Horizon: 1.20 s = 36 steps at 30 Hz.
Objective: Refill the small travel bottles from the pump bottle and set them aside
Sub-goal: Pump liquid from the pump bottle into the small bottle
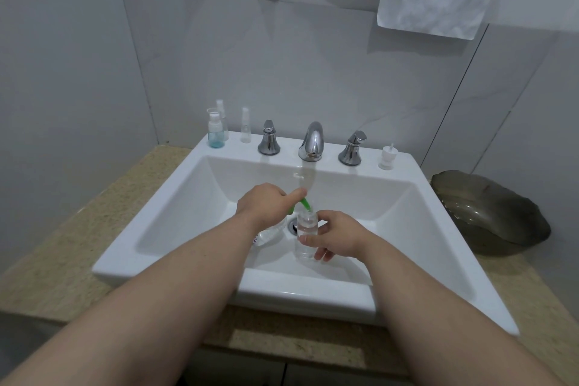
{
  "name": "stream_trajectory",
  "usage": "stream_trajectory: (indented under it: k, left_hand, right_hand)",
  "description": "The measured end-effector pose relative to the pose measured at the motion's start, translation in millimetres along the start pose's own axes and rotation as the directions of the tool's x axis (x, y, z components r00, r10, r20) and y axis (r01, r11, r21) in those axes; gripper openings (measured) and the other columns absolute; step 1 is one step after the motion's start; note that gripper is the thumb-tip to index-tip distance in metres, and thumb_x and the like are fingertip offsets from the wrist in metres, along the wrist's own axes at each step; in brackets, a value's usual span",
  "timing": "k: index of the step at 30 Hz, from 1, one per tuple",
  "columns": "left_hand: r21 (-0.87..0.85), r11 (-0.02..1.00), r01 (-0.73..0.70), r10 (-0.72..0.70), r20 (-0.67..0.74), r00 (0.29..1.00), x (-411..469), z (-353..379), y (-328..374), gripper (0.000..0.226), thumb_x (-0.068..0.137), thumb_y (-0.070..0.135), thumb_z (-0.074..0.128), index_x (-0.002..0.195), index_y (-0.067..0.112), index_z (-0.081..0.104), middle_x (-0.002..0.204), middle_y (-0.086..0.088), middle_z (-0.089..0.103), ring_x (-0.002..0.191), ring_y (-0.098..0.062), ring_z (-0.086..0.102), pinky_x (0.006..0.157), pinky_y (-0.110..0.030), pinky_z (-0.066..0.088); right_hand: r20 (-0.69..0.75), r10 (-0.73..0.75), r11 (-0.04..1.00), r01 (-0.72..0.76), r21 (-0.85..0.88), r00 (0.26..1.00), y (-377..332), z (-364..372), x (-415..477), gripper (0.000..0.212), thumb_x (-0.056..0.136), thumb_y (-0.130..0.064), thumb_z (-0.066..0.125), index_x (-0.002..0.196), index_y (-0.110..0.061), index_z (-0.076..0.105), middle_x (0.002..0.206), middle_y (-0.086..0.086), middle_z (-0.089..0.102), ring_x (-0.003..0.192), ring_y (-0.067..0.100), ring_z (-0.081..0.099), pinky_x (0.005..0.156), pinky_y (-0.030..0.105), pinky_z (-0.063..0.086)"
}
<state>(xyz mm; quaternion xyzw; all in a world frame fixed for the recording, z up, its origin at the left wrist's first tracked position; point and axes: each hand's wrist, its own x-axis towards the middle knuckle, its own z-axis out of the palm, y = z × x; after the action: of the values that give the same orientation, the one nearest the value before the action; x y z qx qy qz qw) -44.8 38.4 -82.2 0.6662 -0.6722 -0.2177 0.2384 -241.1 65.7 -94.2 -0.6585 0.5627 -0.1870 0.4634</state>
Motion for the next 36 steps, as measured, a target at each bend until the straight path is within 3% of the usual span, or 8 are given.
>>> stream_trajectory:
  k: [14,25,36]
  left_hand:
    - [-0.012,1.0,0.026,-0.026,-0.012,1.0,0.6,0.4,3.0,0.056,0.091,0.064,0.048,0.068,0.02,0.072,0.061,0.009,0.062,0.07,-0.015,0.061,0.062,-0.03,0.039]
    - [-0.002,1.0,0.028,-0.028,-0.007,1.0,2.3,1.2,3.2,0.058,0.09,0.062,0.047,0.072,0.013,0.073,0.063,0.003,0.061,0.068,-0.02,0.059,0.063,-0.03,0.043]
    - [0.011,1.0,0.0,0.0,0.004,1.0,0.9,0.3,4.7,0.047,0.09,0.056,0.048,0.063,0.018,0.052,0.059,0.0,0.046,0.061,-0.021,0.046,0.061,-0.032,0.04]
  right_hand:
    - [0.006,-0.003,1.0,0.003,-0.022,1.0,-0.7,-0.5,-0.8,0.032,0.089,-0.028,0.081,0.113,-0.017,0.063,0.095,0.008,0.078,0.081,0.033,0.077,0.063,0.031,0.059]
    - [0.006,0.001,1.0,-0.001,-0.026,1.0,1.1,0.0,1.0,0.032,0.088,-0.028,0.082,0.112,-0.018,0.064,0.089,0.004,0.077,0.076,0.029,0.077,0.063,0.031,0.058]
    - [0.019,0.013,1.0,-0.013,-0.016,1.0,-0.6,0.6,-1.0,0.035,0.089,-0.027,0.082,0.116,-0.016,0.064,0.086,0.004,0.074,0.071,0.025,0.075,0.061,0.029,0.057]
